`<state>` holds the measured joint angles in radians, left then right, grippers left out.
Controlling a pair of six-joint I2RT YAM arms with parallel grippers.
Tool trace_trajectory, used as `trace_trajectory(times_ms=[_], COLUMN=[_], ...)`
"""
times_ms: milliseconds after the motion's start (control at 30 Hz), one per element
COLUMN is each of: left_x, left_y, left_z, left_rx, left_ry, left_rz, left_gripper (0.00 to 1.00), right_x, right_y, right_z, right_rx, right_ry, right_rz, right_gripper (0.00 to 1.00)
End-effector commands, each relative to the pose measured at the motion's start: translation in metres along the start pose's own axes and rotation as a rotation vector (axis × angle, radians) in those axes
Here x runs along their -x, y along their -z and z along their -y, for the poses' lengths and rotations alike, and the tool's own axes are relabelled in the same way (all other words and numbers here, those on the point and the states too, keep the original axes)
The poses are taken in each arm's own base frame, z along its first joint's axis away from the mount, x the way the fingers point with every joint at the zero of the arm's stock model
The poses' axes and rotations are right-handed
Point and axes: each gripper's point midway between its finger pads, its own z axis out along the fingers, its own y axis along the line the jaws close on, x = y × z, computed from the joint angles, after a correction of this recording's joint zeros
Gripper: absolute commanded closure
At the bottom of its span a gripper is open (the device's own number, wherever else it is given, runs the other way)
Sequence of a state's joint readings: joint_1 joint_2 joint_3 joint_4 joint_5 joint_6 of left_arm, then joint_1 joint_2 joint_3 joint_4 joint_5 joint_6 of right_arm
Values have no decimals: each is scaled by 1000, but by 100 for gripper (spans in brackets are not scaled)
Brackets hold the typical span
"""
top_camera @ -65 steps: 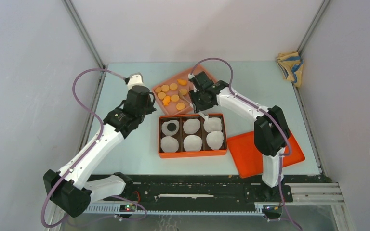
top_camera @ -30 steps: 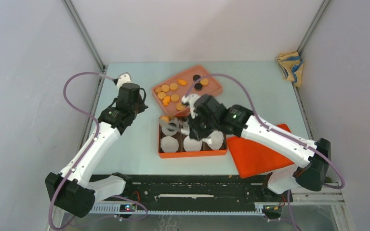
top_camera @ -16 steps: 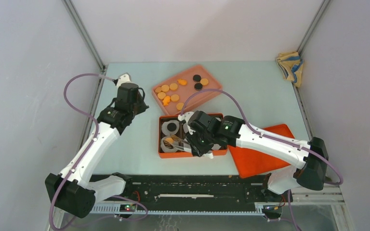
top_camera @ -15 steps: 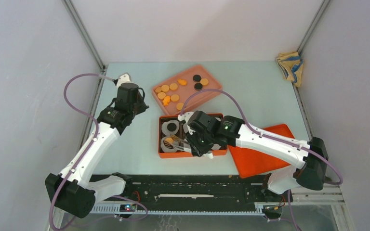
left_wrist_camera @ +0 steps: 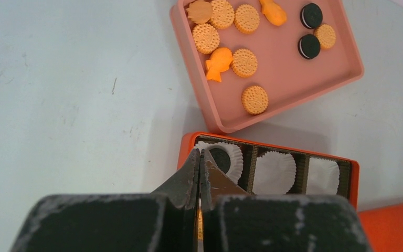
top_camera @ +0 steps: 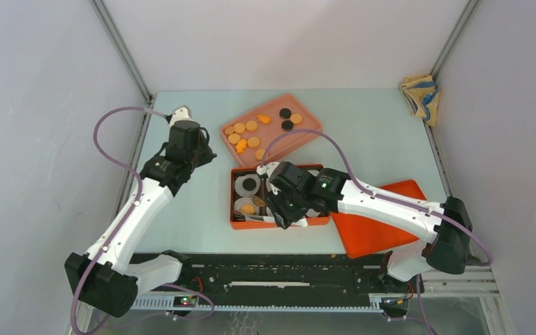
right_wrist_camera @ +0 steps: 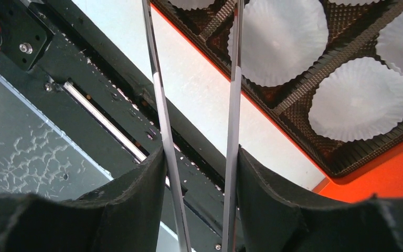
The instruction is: Pack the cookies
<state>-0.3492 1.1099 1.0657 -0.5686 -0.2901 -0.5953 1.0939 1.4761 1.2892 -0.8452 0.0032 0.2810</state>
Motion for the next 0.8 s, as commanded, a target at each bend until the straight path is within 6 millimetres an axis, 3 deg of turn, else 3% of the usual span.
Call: trace_trajectory(times_ms=[0,167,333,600,767], left_x=[6,8,10,8,7], left_y=[7,10,11,5,3], left_z=[11,15,19,19,18], left_rx=[-69,-96,-112,-109,-101], left_ry=[16,20,23,19,13], left_rz=[20,30,35,26,26], left_gripper=[98,98,98,98,98], right_x=[27,48,74,119,141], right_y=[33,62,77,40,13], right_z=[-5,-1,19,91,119], right_rx=[11,-6,-63,-225,-270], right_ry=[-24,-18,-32,-123,-139], right_rz=[134,231,323,373,354], right_gripper=[43,48,53,61,62])
